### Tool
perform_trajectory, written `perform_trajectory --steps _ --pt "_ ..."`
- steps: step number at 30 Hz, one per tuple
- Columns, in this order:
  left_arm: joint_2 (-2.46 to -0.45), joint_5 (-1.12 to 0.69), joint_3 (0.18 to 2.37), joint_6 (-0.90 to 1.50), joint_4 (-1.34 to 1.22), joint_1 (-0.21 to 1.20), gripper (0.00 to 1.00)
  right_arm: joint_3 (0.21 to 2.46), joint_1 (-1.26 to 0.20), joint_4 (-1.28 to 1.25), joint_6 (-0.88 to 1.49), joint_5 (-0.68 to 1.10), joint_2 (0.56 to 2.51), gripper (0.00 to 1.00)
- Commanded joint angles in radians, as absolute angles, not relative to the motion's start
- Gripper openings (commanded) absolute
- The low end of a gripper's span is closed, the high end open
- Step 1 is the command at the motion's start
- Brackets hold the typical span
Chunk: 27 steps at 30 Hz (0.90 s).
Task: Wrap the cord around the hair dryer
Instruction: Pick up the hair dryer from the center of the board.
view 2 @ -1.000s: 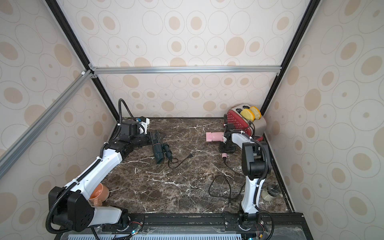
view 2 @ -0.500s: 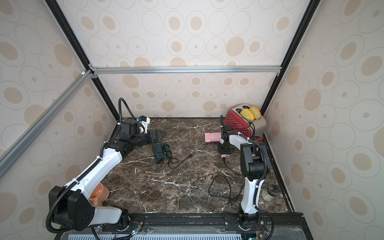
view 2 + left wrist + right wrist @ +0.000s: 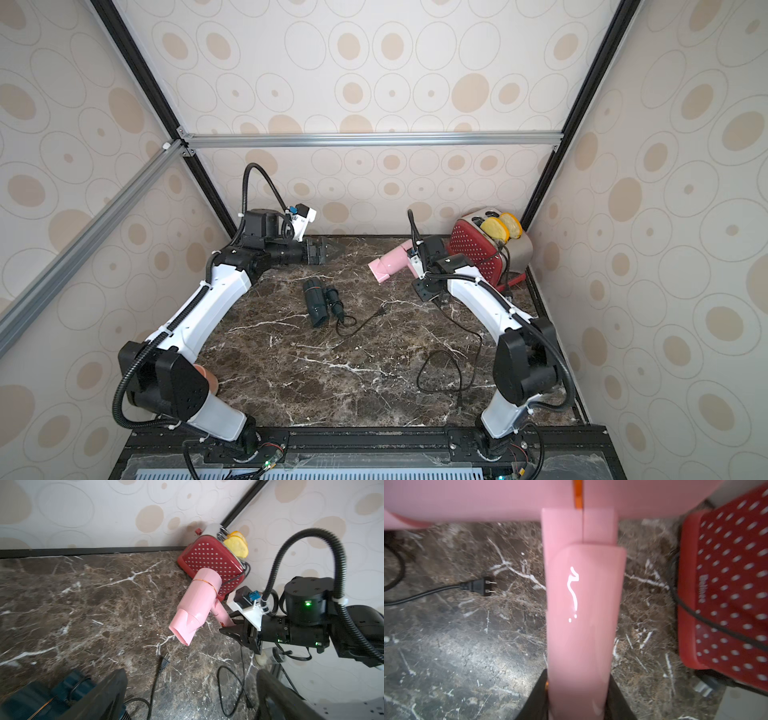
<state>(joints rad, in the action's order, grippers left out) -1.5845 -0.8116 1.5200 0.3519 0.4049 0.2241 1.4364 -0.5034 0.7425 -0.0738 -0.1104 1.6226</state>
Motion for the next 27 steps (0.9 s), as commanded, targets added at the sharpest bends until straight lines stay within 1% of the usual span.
perform_trajectory --steps 1,5,10,16,20,23,27 --pt "-1.618 -1.042 1.607 0.313 0.401 0.21 0.99 1.446 -0.551 0.709 -0.258 -0.076 1.533 0.0" --pt "-1.663 -1.171 1.675 0.313 0.419 0.21 0.98 1.451 -0.621 0.686 -0.383 -0.107 1.469 0.0" --pt "-1.636 -1.248 1.644 0.299 0.427 0.222 0.98 1.527 -0.65 0.722 -0.463 -0.106 1.451 0.0" --pt "-1.595 -1.226 1.611 0.18 0.579 0.241 0.95 1.615 -0.695 0.761 -0.547 -0.13 1.459 0.0" --pt "-1.582 -1.226 1.606 0.182 0.581 0.26 0.92 1.641 -0.729 0.763 -0.597 -0.174 1.478 0.0" --pt "-1.577 -1.194 1.617 0.193 0.579 0.274 0.88 1.649 -0.753 0.744 -0.621 -0.224 1.496 0.0" --pt "-1.573 -1.177 1.618 0.168 0.623 0.275 0.8 1.659 -0.763 0.702 -0.622 -0.248 1.504 0.0"
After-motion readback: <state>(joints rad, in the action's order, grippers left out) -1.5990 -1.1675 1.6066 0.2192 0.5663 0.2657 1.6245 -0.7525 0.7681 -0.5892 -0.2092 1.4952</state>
